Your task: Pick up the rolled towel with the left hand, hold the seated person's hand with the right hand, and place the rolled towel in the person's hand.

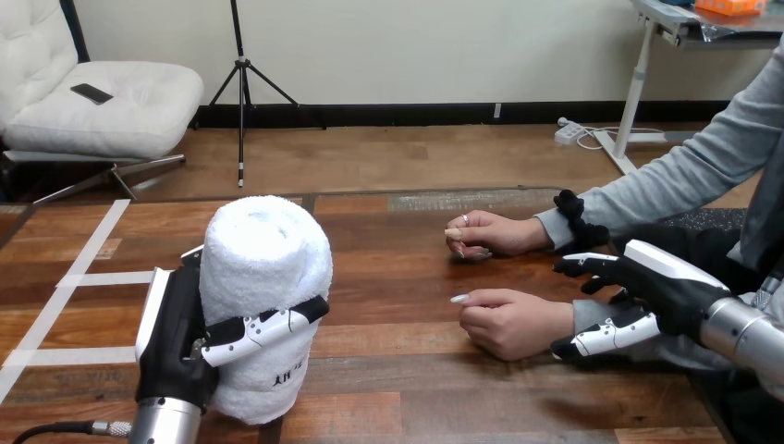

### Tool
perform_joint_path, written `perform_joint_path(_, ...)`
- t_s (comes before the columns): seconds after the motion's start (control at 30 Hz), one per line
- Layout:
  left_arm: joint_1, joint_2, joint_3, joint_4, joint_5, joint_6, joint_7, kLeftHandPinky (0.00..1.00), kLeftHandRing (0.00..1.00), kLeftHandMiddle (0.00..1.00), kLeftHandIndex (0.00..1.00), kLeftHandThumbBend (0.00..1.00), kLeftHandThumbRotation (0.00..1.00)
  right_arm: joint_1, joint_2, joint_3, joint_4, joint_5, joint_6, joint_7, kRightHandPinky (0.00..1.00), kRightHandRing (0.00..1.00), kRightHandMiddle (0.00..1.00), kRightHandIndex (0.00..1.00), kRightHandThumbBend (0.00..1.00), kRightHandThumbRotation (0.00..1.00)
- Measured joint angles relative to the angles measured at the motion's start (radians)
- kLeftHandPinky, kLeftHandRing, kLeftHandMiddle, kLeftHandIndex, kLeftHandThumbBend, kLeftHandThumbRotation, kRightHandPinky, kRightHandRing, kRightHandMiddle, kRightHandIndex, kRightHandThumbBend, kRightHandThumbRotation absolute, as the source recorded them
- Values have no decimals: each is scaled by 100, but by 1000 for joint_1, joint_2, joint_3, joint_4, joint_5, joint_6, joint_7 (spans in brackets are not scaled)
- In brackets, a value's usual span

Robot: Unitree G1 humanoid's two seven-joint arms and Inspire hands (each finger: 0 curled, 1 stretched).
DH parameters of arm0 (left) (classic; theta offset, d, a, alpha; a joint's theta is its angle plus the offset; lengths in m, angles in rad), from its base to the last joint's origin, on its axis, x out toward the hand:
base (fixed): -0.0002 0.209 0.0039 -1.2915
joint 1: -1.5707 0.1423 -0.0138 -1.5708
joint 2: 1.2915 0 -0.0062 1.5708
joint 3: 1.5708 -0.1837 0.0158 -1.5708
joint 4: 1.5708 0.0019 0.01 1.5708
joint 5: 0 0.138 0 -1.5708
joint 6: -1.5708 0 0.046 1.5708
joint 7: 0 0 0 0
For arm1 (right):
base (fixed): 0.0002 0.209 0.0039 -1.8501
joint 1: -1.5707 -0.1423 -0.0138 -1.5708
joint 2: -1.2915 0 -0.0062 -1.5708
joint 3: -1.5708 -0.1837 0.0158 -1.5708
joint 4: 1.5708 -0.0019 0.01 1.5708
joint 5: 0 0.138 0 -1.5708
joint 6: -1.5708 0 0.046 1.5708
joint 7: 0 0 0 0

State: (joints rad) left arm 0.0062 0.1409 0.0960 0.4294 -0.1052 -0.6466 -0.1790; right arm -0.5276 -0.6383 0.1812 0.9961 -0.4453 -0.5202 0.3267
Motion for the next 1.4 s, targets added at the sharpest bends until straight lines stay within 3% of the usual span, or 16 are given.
perform_joint_path(0.43, 1, 0, 0, 0, -3, 0, -1, 25, 30, 36, 39, 58, 0, -27, -1, 11, 0, -3, 14, 31, 66, 82, 90, 89, 100, 23)
perform_joint_path(0.87, 5, 0, 0, -2, -5, 0, -1, 25, 30, 36, 39, 58, 0, -45, -10, 17, 0, -3, 52, 83, 68, 83, 91, 89, 100, 25)
perform_joint_path(1.4, 5, 0, 2, -2, -3, 0, 1, 26, 30, 36, 39, 59, 0, -53, -33, 30, 0, -27, 51, 88, 68, 80, 86, 86, 100, 28)
